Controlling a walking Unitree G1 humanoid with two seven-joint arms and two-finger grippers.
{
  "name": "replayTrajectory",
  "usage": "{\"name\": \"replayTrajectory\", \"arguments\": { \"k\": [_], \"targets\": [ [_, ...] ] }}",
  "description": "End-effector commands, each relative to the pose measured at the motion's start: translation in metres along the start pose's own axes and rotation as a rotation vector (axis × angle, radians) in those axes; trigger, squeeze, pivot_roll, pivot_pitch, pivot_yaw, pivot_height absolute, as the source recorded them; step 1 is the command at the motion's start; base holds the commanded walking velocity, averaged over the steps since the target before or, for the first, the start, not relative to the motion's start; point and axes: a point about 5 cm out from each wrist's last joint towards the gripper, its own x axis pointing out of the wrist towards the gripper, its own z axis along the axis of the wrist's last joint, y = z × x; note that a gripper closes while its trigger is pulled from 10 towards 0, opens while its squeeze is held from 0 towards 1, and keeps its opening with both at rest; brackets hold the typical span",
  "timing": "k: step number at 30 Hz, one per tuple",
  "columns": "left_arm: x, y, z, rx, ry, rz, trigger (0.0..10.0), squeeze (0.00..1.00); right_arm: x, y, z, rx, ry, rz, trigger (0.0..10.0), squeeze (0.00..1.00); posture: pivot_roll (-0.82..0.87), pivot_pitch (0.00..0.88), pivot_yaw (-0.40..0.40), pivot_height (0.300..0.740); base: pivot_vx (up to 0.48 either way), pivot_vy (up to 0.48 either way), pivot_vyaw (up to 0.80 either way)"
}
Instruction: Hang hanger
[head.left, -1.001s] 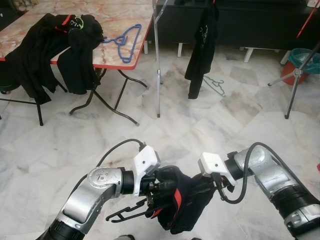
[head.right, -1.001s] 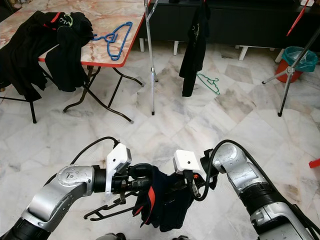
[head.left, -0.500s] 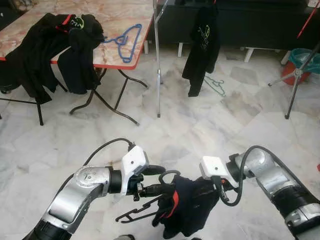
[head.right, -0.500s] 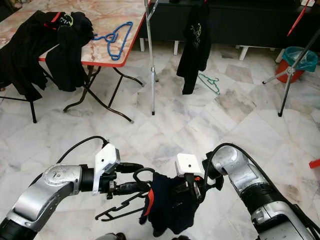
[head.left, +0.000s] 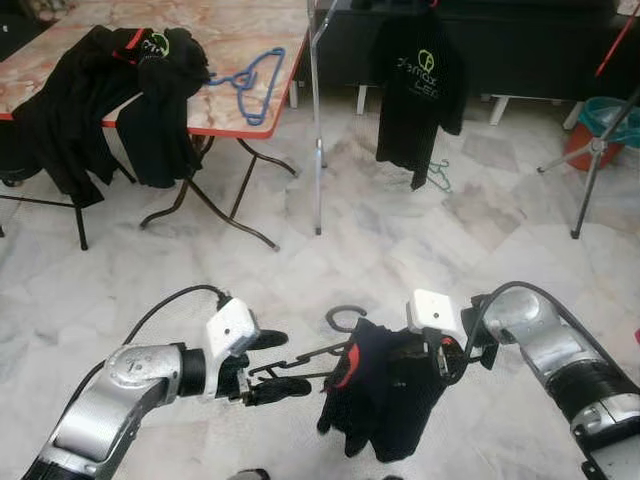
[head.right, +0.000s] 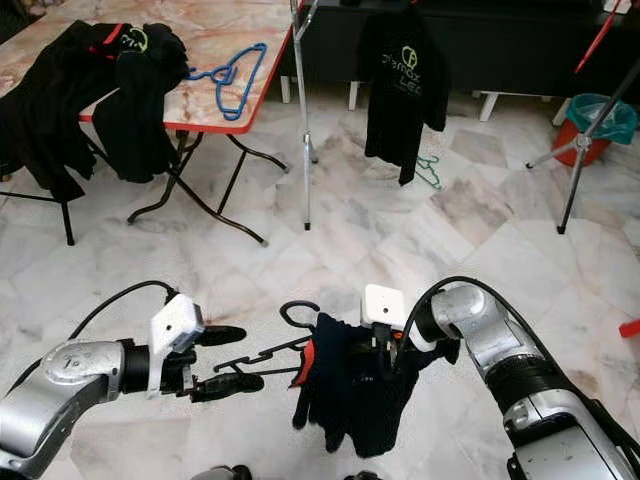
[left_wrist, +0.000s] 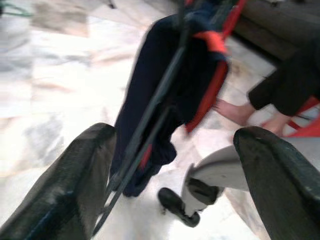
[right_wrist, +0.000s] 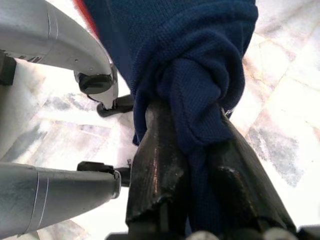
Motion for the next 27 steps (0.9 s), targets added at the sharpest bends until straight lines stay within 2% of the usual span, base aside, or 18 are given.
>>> {"name": "replayTrajectory", "arguments": {
  "k": [1,2,3,4,6,7,8,9,11,14,17,18,19,22,24,26,27],
  "targets": [
    [-0.006,0.005,-0.004,0.011,0.016,0.062,10.0,1.00,-0.004,0.000,-0.002,0.009,-0.023,-0.025,0.0,0.00,0.03,0.117,-0.023,0.740,0.000,0.000,0.00],
    [-0.012,0.021,-0.009,0.027,0.022,0.243,10.0,0.73,-0.004,-0.001,-0.004,0.027,-0.041,-0.069,0.0,0.00,0.02,0.113,-0.021,0.740,0.000,0.000,0.00],
    [-0.015,0.031,-0.013,0.032,0.026,0.351,10.0,0.00,-0.005,-0.003,-0.004,0.037,-0.058,-0.106,0.0,0.00,0.02,0.105,-0.021,0.740,0.000,0.000,0.00],
    [-0.017,0.036,-0.016,0.035,0.029,0.416,10.0,0.00,-0.005,-0.005,-0.004,0.044,-0.069,-0.131,0.0,0.00,0.02,0.103,-0.019,0.740,0.000,0.000,0.00],
    [-0.028,0.057,-0.027,-0.017,0.022,0.690,10.0,0.00,-0.001,-0.011,-0.002,0.087,-0.105,-0.233,0.0,0.00,0.02,0.097,-0.018,0.740,0.000,0.000,0.00],
    [-0.028,0.057,-0.027,-0.017,0.022,0.690,10.0,0.00,-0.001,-0.011,-0.002,0.087,-0.105,-0.233,0.0,0.00,0.02,0.097,-0.018,0.740,0.000,0.000,0.00],
    [-0.036,0.065,-0.033,-0.067,0.003,0.828,10.0,0.00,0.002,-0.011,-0.005,0.091,-0.100,-0.267,0.0,0.00,0.01,0.093,-0.018,0.740,0.000,0.000,0.00],
    [-0.040,0.068,-0.037,-0.100,-0.005,0.892,10.0,0.00,0.004,-0.010,-0.006,0.095,-0.100,-0.275,0.0,0.00,0.02,0.093,-0.018,0.740,0.000,0.000,0.00],
    [-0.047,0.071,-0.045,-0.145,-0.016,0.996,10.0,0.00,0.007,-0.008,-0.007,0.107,-0.115,-0.288,0.0,0.00,0.02,0.091,-0.018,0.740,0.000,0.000,0.00],
    [-0.052,0.072,-0.051,-0.172,-0.009,1.081,10.0,0.00,0.009,-0.008,-0.006,0.106,-0.121,-0.312,0.0,0.00,0.02,0.088,-0.018,0.740,0.000,0.000,0.00],
    [-0.053,0.074,-0.059,-0.219,-0.028,1.188,10.0,0.00,0.007,-0.017,-0.004,0.145,-0.145,-0.442,0.3,0.00,0.01,0.082,-0.017,0.740,0.000,0.000,0.00],
    [-0.049,0.073,-0.062,-0.238,-0.027,1.197,10.0,0.00,0.007,-0.022,-0.003,0.173,-0.147,-0.494,10.0,0.00,0.01,0.080,-0.016,0.740,0.000,0.000,0.00],
    [-0.046,0.073,-0.064,-0.250,-0.026,1.206,10.0,0.00,0.007,-0.025,-0.003,0.190,-0.147,-0.527,10.0,0.00,0.01,0.080,-0.016,0.740,0.000,0.000,0.00],
    [-0.028,0.066,-0.068,-0.264,0.001,1.140,10.0,0.00,0.007,-0.031,0.001,0.200,-0.140,-0.600,10.0,0.00,0.01,0.074,-0.014,0.740,0.000,0.000,0.00],
    [-0.018,0.062,-0.068,-0.288,-0.016,1.097,10.0,0.00,0.005,-0.037,0.007,0.195,-0.152,-0.653,10.0,0.00,0.01,0.073,-0.014,0.740,0.000,0.000,0.00],
    [-0.013,0.061,-0.066,-0.295,-0.029,1.063,10.0,0.00,0.006,-0.039,0.011,0.214,-0.168,-0.654,10.0,0.00,0.01,0.071,-0.013,0.740,0.000,0.000,0.00],
    [-0.006,0.058,-0.063,-0.309,-0.057,0.995,10.0,0.00,0.009,-0.039,0.016,0.231,-0.197,-0.618,10.0,0.00,0.01,0.073,-0.014,0.740,0.000,0.000,0.00]
  ]
}}
